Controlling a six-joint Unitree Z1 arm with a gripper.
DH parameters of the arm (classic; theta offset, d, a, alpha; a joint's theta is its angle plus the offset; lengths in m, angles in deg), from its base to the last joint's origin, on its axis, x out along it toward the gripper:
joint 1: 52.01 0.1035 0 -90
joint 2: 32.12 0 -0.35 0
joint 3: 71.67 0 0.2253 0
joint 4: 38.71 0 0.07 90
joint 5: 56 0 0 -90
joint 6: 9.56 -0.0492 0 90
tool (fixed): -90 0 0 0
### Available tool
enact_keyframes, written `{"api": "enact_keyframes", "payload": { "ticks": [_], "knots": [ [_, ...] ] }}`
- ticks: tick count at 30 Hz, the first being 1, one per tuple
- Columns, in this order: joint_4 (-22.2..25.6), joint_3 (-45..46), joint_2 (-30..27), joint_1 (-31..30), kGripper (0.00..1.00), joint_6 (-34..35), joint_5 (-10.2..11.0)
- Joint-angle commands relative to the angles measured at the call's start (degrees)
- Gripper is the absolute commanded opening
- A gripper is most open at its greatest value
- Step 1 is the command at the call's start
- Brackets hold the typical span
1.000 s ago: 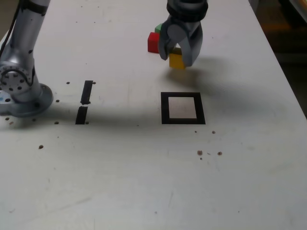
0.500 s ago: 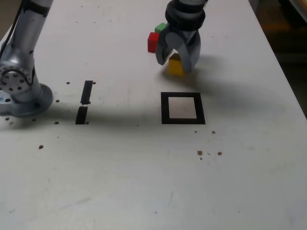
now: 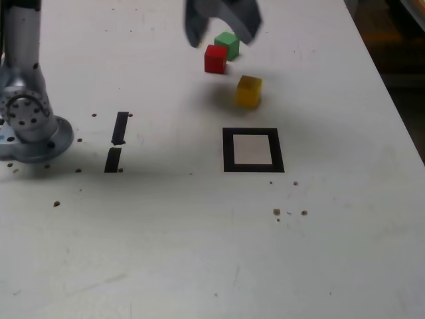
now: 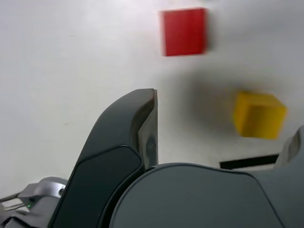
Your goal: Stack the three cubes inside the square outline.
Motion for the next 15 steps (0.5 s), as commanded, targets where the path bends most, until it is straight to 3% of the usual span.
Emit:
{"api": "enact_keyframes", "payload": {
  "ticks": [1, 7, 15],
  "knots": [
    [-0.5, 0.3, 0.5, 5.1, 0.99, -0.9, 0.1],
    [-1.2, -0.2, 4.9, 11.8, 0.99, -4.4, 1.1],
    [-3.3, -0.2, 8.9, 10.9, 0.97, -4.9, 1.4]
  ]
}}
